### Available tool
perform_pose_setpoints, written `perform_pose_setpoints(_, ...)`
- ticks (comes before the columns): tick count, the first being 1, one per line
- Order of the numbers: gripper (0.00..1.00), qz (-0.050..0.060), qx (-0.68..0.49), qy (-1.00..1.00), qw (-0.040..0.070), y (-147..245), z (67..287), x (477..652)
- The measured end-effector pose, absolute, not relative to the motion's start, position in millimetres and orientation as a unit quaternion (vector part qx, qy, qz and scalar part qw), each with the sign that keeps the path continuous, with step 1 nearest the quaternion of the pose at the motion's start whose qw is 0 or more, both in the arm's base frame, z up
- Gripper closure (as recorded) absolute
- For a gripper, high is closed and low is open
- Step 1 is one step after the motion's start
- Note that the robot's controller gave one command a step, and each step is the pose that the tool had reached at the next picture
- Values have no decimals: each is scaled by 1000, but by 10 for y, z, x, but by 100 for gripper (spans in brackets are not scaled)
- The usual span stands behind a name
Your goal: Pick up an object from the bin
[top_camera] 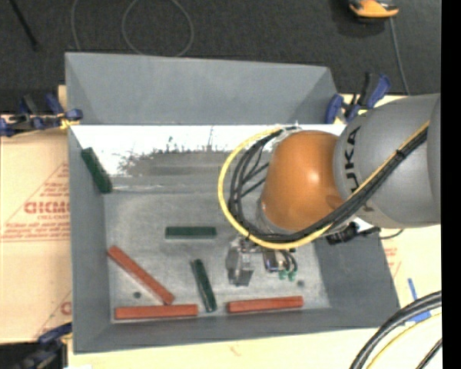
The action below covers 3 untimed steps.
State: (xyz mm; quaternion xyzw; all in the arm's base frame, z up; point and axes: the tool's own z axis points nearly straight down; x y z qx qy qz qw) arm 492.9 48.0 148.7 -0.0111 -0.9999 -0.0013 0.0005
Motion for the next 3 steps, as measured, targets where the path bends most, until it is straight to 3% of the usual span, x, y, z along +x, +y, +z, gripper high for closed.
perform_pose_setpoints(1,0,0,-14,-1000,-1,450,1503,4937)
perform_pose_setpoints(2,0,2,325,-946,-1,-1116,700,4933)
perform_pose_setpoints(3,0,0,286,-958,-4,-457,1230,5015)
